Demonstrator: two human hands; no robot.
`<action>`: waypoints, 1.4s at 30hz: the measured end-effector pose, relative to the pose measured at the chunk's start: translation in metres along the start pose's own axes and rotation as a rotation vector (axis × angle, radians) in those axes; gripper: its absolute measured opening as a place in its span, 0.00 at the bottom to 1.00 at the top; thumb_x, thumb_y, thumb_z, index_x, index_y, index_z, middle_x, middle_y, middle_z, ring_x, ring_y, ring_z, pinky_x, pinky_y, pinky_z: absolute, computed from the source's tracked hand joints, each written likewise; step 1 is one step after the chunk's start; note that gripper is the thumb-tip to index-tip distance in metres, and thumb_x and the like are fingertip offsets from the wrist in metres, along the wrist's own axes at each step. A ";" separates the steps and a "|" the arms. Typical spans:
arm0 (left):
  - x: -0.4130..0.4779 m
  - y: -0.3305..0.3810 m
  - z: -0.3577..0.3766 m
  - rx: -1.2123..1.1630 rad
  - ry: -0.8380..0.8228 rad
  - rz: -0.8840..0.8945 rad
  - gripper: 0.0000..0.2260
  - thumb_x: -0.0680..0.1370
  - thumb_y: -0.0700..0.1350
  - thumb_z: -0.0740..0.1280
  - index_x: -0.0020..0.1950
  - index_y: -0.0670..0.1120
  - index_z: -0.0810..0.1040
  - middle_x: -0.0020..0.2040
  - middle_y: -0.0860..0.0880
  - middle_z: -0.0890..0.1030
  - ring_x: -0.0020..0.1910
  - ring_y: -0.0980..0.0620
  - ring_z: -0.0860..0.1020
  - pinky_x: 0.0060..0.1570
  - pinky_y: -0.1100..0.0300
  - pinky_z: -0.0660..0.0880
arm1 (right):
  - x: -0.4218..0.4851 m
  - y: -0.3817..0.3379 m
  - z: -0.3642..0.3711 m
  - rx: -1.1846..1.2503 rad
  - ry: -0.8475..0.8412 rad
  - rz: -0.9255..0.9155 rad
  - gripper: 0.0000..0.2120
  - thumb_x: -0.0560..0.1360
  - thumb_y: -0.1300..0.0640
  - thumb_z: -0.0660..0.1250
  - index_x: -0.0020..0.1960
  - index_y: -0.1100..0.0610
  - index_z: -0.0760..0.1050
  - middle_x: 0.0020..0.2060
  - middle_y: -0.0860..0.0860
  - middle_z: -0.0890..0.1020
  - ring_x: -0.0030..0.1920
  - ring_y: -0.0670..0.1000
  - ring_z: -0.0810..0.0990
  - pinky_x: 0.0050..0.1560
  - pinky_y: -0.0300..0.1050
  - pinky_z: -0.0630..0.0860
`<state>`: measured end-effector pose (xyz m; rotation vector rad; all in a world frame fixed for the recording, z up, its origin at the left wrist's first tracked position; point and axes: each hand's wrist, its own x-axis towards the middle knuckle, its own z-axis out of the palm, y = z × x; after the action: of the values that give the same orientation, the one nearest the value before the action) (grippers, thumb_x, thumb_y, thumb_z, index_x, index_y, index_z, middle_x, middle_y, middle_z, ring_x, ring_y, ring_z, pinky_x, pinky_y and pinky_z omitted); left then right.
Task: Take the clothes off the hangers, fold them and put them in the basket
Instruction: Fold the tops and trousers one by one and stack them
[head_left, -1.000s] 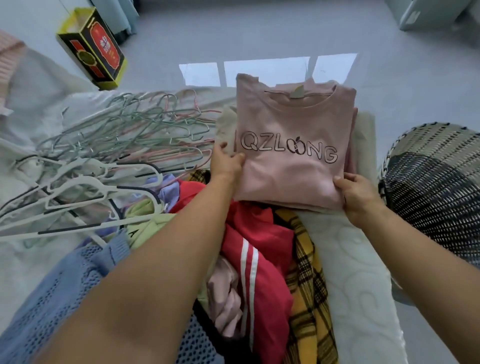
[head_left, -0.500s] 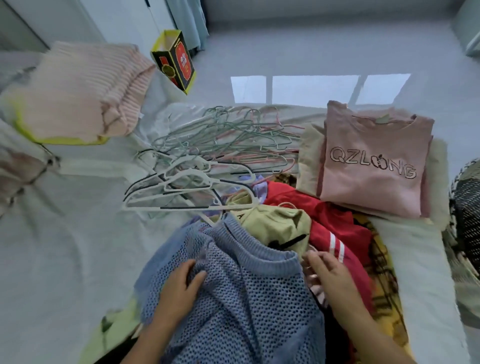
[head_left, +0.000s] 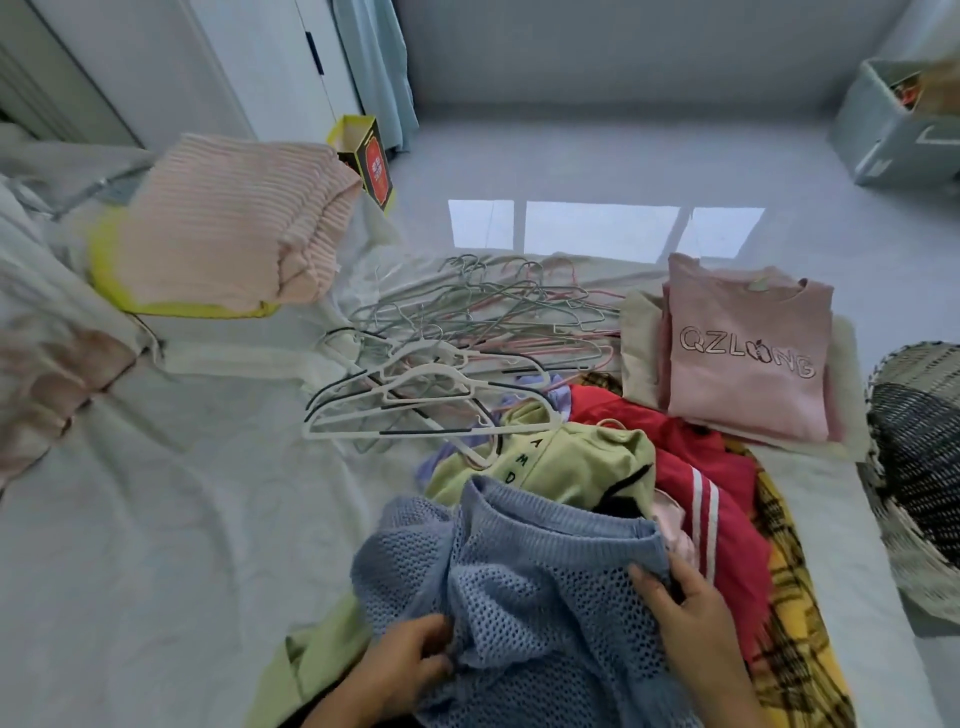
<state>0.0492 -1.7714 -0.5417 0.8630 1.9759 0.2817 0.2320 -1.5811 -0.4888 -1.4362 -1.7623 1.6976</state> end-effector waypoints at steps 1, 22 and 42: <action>-0.009 -0.001 0.000 -0.025 -0.020 0.000 0.15 0.76 0.42 0.65 0.35 0.51 0.61 0.30 0.72 0.71 0.31 0.71 0.70 0.35 0.75 0.63 | -0.004 -0.004 -0.004 0.018 0.024 0.000 0.09 0.75 0.57 0.67 0.47 0.43 0.74 0.44 0.39 0.78 0.46 0.42 0.75 0.48 0.44 0.71; -0.249 0.087 -0.054 -0.263 0.486 0.392 0.36 0.70 0.40 0.74 0.71 0.45 0.57 0.64 0.53 0.65 0.61 0.57 0.67 0.59 0.64 0.65 | -0.251 -0.247 -0.062 0.052 -0.631 -0.491 0.12 0.67 0.61 0.73 0.50 0.57 0.78 0.41 0.51 0.84 0.44 0.51 0.82 0.48 0.40 0.79; -0.322 0.142 -0.173 -0.701 0.075 0.727 0.20 0.64 0.40 0.74 0.56 0.45 0.79 0.51 0.48 0.84 0.50 0.49 0.81 0.48 0.60 0.78 | -0.324 -0.378 -0.134 -0.304 -0.267 -0.564 0.46 0.48 0.37 0.80 0.57 0.63 0.76 0.48 0.57 0.82 0.48 0.53 0.82 0.57 0.49 0.78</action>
<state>0.0741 -1.8603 -0.1603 1.0536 1.3789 1.3439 0.3181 -1.6855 0.0084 -0.7054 -2.3648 1.4020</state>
